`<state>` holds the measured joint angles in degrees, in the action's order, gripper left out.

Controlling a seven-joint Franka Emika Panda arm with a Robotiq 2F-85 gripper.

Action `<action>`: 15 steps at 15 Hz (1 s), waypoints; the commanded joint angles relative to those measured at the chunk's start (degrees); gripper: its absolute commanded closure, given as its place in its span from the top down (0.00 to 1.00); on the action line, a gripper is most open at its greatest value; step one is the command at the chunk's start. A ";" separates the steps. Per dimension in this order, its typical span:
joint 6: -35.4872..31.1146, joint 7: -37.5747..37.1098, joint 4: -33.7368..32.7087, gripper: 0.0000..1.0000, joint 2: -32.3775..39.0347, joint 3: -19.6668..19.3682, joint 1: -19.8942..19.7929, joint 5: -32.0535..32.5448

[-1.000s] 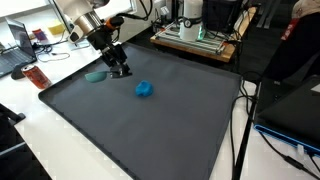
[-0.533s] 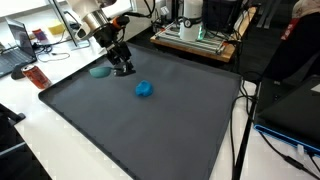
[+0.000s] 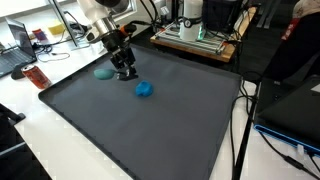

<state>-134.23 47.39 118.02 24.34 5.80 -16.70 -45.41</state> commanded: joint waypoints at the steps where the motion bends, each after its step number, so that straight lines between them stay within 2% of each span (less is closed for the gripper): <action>1: 0.33 0.42 -0.01 0.60 -0.09 -1.60 1.54 -0.68; 2: 0.29 0.50 0.07 0.60 -0.15 -1.61 1.55 -0.71; 3: 0.28 0.52 0.10 0.35 -0.25 -1.62 1.56 -0.74; 8: -7.29 4.01 -0.28 0.35 3.94 0.23 3.64 -3.64; 15: -13.74 10.77 -1.15 0.35 6.35 3.56 3.44 -10.22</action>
<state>-146.63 54.42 117.48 30.54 8.33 -12.85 -51.95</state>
